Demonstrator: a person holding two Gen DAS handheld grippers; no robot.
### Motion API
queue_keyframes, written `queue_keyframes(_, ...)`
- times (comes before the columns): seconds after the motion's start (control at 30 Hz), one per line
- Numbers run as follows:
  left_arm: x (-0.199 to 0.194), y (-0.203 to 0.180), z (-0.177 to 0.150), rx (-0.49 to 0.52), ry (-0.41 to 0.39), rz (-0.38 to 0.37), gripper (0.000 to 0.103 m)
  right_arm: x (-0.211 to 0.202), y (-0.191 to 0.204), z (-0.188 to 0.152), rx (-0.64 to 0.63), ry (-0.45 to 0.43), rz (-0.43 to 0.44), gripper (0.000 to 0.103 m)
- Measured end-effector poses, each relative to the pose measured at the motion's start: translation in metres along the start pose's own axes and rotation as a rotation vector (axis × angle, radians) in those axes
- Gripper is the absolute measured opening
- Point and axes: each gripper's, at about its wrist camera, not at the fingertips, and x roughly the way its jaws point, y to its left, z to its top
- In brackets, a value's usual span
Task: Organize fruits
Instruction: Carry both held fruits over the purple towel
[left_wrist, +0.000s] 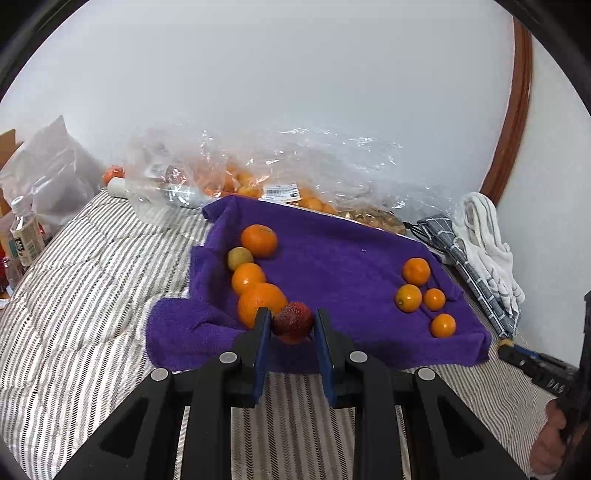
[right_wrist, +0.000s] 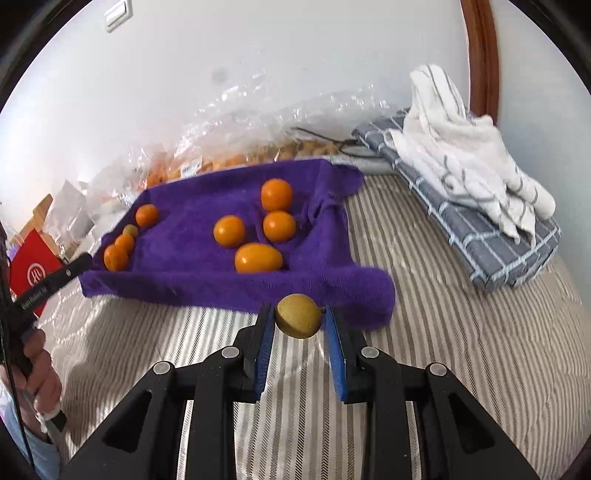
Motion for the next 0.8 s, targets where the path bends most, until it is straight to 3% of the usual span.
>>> queue_keyframes(0.17, 0.001, 0.007, 0.003, -0.032, 0.003, 0.012, 0.023, -0.004, 0.005, 0.015, -0.007, -0.024, 0.012, 0.028)
queue_keyframes(0.57, -0.033, 0.029, 0.032, 0.015, -0.06, 0.061, 0.023, 0.005, 0.033, 0.06, -0.049, -0.076, 0.059, 0.028)
queue_keyframes(0.8, -0.038, 0.056, 0.057, -0.04, -0.039, 0.073, 0.023, 0.05, 0.056, 0.07, -0.095, -0.01, 0.095, 0.028)
